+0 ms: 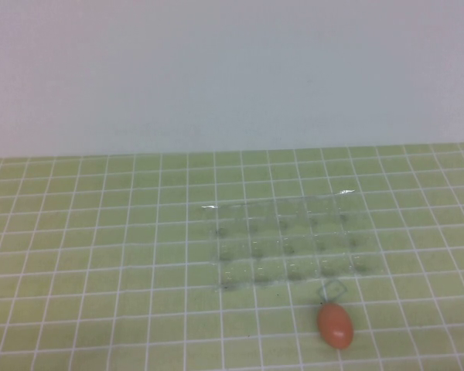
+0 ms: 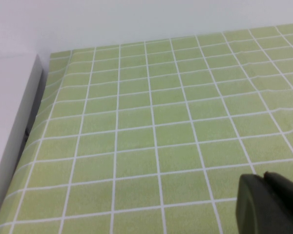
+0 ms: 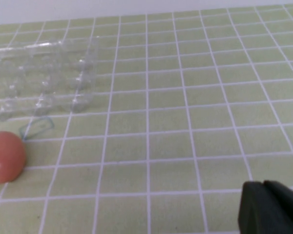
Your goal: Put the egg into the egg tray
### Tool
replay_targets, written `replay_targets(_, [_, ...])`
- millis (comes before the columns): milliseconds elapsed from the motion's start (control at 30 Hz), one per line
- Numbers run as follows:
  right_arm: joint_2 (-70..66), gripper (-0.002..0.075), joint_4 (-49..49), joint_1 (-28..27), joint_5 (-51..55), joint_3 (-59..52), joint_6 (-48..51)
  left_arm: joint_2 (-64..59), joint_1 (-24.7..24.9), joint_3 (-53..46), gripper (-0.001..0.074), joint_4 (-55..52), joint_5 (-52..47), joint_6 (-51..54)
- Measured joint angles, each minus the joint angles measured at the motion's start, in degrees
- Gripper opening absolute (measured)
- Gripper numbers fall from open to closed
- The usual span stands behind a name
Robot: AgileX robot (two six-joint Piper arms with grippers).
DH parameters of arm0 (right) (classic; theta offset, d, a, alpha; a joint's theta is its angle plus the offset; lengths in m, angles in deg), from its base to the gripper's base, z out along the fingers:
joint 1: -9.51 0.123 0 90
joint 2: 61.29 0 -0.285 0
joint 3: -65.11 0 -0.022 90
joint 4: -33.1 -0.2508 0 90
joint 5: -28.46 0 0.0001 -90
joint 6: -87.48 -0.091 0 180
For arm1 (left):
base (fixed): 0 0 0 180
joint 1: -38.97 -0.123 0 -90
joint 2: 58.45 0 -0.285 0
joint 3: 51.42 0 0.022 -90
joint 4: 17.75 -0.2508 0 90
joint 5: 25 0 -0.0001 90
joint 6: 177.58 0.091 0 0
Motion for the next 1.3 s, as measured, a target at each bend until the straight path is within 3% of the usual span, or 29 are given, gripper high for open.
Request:
replay_targets(267, [-1.52,-0.0002,0.05,0.00,7.40,16.55,0.00,0.00,0.00,0.00,0.0000,0.00,0.00,0.00])
replay_targets(533, [-19.32,-0.0002,0.36,0.00,10.05,28.94,0.00,0.00,0.00,0.00,0.0000,0.00,0.00,0.00])
replay_targets(733, [-31.98,-0.0002,0.39,1.79,9.75,31.18,0.00,0.00,0.00,0.00,0.0000,0.00,0.00,0.00])
replay_targets(967, [-42.45,-0.0002,2.92,9.36,8.13,31.22,0.00,0.00,0.00,0.00,0.0000,0.00,0.00,0.00])
replay_targets(1300, [-59.54,-0.0002,3.73,26.20,7.61,34.28,-1.54,0.00,0.00,0.00,0.0000,0.00,0.00,0.00])
